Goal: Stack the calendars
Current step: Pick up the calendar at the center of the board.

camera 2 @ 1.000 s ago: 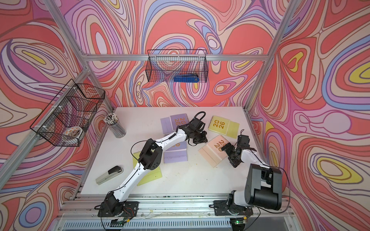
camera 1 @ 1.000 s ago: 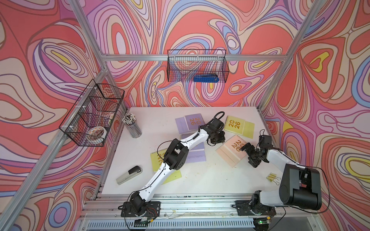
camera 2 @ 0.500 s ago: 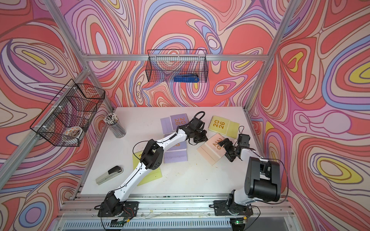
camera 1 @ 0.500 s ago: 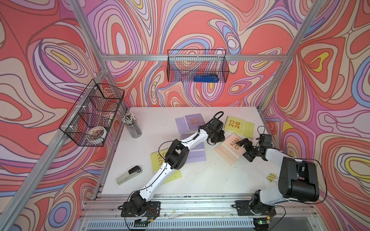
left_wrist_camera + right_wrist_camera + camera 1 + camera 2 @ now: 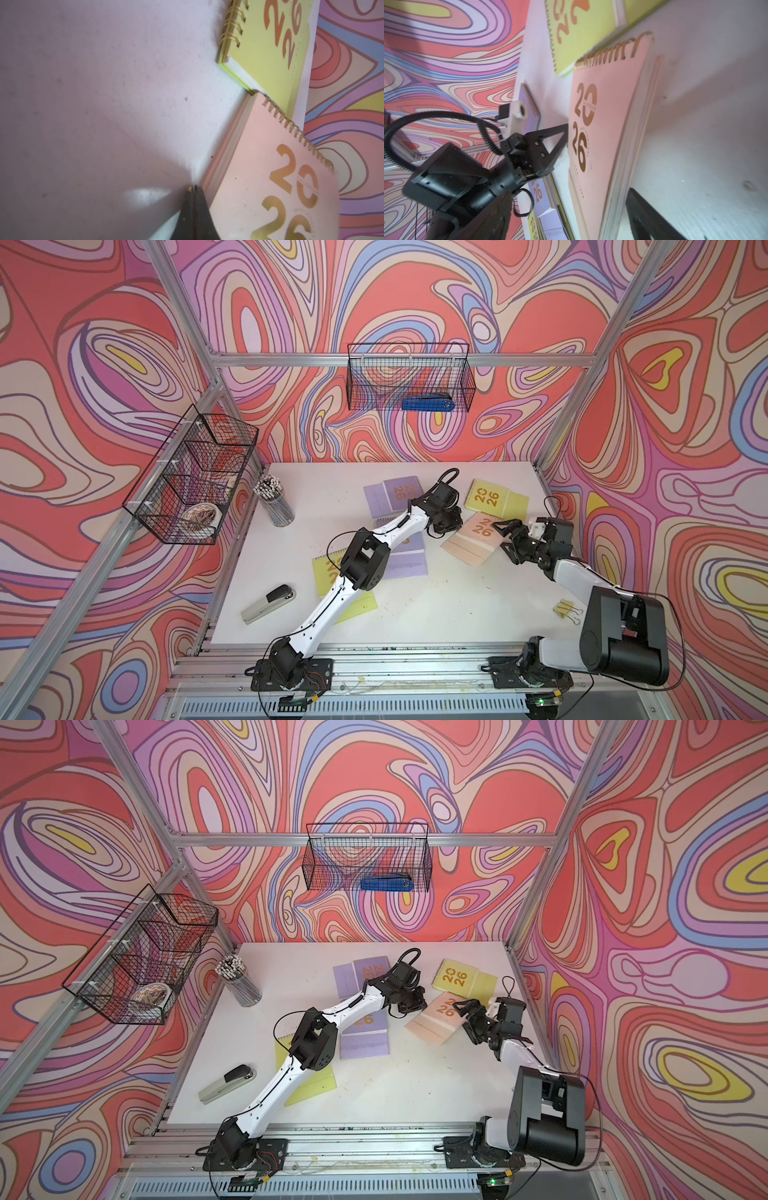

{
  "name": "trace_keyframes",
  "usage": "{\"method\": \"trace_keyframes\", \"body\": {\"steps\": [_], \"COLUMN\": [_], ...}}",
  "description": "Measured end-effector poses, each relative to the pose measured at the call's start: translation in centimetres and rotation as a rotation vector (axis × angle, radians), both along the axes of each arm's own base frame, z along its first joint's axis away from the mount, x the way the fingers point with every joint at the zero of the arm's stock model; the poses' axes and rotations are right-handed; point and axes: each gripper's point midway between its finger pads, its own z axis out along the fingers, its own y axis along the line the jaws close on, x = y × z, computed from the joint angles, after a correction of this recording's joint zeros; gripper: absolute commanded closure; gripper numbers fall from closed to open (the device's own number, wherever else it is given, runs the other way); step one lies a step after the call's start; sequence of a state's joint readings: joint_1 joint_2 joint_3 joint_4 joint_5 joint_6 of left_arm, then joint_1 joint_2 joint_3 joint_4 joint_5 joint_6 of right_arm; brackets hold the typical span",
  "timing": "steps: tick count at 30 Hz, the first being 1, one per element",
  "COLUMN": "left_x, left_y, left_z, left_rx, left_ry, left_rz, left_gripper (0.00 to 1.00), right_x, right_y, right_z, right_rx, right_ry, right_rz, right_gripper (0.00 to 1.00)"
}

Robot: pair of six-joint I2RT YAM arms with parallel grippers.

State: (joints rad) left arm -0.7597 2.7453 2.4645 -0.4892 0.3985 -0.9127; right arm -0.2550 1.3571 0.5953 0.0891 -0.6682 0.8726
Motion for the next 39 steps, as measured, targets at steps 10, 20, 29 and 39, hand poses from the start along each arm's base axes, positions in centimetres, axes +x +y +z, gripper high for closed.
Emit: {"method": "trace_keyframes", "body": {"steps": [10, 20, 29, 39], "left_x": [-2.5, -2.7, -2.8, -3.7], "left_y": [-1.3, -1.2, -0.6, 1.9], "left_z": [-0.1, 0.0, 0.1, 3.4], "left_rx": [-0.006, -0.006, 0.014, 0.057], "left_ry": [0.025, 0.033, 0.035, 0.014], "left_rz": [-0.056, -0.060, -0.058, -0.055], "left_gripper": [1.00, 1.00, 1.00, 1.00], "right_x": [0.5, 0.3, -1.5, -2.9], "right_y": [0.4, -0.3, -1.1, -1.3], "right_z": [0.9, 0.0, -0.5, 2.4], "right_rx": [0.027, -0.004, -0.090, -0.162], "right_ry": [-0.047, -0.009, 0.050, 0.007], "right_rz": [0.003, -0.038, -0.070, -0.063], "right_gripper": [0.43, 0.72, 1.00, 1.00]}}
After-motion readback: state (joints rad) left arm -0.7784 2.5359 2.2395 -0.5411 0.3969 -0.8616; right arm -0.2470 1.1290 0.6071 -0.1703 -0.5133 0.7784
